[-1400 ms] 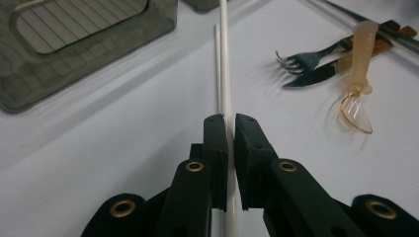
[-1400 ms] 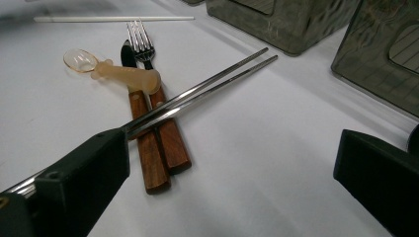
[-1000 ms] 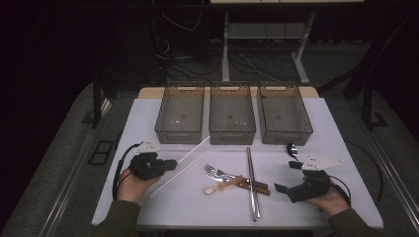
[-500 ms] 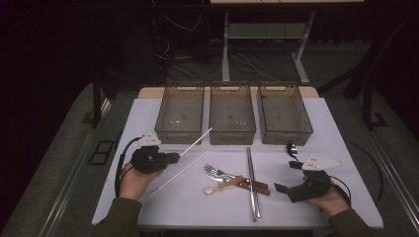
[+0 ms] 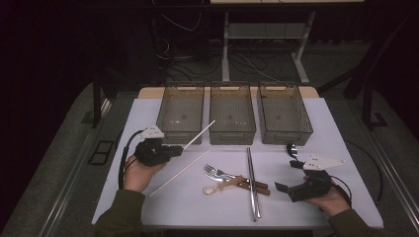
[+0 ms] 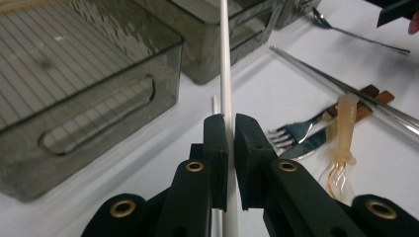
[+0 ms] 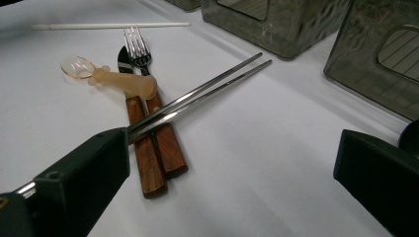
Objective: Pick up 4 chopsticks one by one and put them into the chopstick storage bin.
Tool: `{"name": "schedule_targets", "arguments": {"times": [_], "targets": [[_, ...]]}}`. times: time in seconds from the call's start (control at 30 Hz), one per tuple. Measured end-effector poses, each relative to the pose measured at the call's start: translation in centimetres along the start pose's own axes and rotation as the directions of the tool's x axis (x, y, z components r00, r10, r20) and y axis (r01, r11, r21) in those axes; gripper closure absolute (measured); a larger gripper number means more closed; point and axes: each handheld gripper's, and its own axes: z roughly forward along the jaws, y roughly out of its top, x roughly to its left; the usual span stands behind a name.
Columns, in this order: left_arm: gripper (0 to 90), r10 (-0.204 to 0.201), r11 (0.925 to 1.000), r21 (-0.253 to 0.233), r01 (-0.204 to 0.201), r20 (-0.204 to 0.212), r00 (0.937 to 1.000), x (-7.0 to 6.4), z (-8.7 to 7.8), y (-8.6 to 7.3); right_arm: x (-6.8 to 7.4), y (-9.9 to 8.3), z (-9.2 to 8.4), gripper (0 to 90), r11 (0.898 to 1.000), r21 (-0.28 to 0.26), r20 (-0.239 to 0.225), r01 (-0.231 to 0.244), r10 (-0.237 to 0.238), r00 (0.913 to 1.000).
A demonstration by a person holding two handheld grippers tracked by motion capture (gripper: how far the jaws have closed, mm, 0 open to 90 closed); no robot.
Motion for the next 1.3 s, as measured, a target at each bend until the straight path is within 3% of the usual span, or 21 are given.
{"name": "schedule_targets", "arguments": {"times": [0.57,1.3], "targets": [[84.2,0.002,0.9987,-0.051,-0.002,-0.009,1.0000,0.9,0.5,2.2,0.0,0.0,0.0,0.8,1.000,-0.004,0.003,-0.005,0.005,1.0000],[84.2,-0.007,0.9963,-0.086,0.003,-0.048,0.9988,3.9,1.7,4.9,-0.2,-0.1,0.1,0.8,1.000,-0.001,0.013,-0.017,0.017,0.9998]]}}
